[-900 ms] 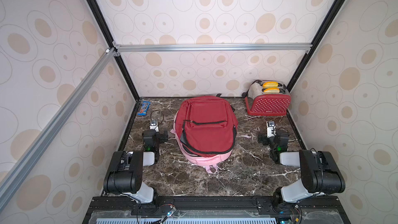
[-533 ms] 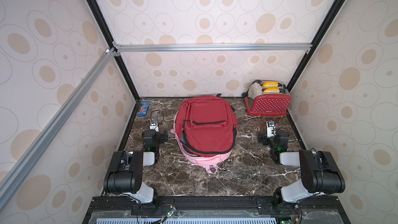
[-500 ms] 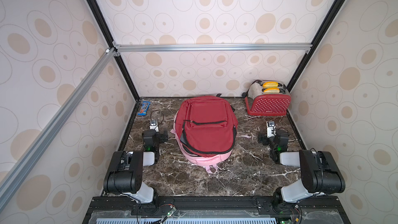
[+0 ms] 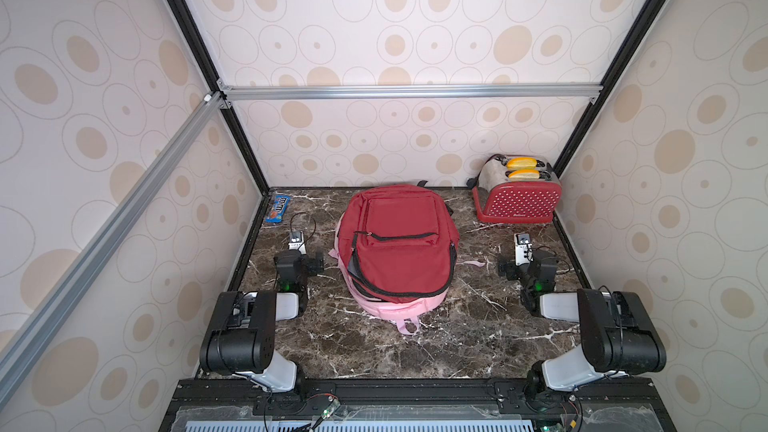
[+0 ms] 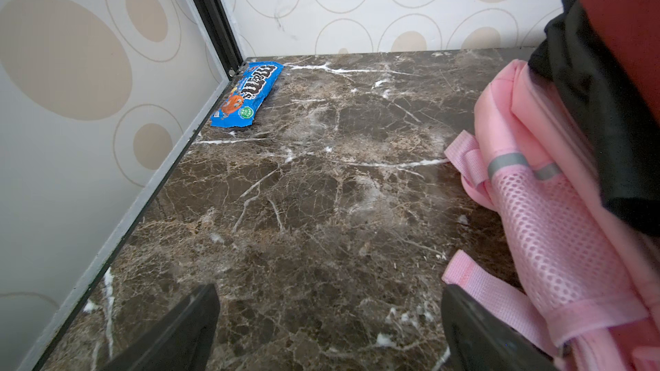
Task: Zip up the backpack
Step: Zip the zipper on the backpack.
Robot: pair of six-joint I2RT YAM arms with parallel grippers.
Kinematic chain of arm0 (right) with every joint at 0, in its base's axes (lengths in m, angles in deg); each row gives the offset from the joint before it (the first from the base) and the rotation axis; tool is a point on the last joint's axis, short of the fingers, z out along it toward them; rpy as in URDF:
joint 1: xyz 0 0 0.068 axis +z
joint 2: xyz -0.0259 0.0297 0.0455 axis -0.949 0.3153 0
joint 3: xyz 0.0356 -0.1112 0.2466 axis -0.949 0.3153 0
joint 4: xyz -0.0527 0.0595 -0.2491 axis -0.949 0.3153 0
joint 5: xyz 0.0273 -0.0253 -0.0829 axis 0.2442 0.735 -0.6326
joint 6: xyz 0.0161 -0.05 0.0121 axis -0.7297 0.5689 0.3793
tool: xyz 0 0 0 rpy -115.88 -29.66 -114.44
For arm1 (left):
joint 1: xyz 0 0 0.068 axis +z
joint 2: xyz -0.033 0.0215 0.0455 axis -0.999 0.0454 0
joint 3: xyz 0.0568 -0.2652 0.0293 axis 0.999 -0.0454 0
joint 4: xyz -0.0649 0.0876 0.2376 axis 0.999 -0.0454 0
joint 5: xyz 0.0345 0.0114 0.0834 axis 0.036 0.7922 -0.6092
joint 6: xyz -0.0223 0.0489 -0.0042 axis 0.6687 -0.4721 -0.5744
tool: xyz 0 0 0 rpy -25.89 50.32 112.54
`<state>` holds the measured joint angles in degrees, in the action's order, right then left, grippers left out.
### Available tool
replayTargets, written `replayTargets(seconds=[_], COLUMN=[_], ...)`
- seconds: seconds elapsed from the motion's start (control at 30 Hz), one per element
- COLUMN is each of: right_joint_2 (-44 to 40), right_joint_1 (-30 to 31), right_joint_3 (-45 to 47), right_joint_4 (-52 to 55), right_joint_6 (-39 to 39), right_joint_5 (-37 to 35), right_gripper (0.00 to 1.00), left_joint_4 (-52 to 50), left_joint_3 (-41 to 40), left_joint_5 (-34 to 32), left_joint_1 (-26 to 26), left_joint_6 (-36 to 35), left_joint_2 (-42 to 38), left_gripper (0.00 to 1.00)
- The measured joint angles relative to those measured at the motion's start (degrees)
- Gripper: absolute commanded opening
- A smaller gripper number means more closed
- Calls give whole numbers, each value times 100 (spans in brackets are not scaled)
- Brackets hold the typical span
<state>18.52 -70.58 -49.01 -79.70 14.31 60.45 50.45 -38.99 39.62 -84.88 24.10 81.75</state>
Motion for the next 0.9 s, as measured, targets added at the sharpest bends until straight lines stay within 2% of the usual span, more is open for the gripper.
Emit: replayTargets(seconds=[0.5,0.67,0.9], right_joint_2=[0,0,-136], right_joint_1=[0,0,0], right_joint_3=[0,2,-81], right_joint_4=[0,-2,345], right_joint_6=[0,0,20], right_joint_5=[-2,-2,55], right_gripper=[99,100,100], left_joint_4=[0,-26,-778], left_joint_3=[0,0,122], left_joint_5=[-20,-315,-739], left_joint_1=[-15,-173,-321], left_joint_6=[0,-9,-28], left_joint_2=[0,-26,-835], left_gripper=[99,99,99])
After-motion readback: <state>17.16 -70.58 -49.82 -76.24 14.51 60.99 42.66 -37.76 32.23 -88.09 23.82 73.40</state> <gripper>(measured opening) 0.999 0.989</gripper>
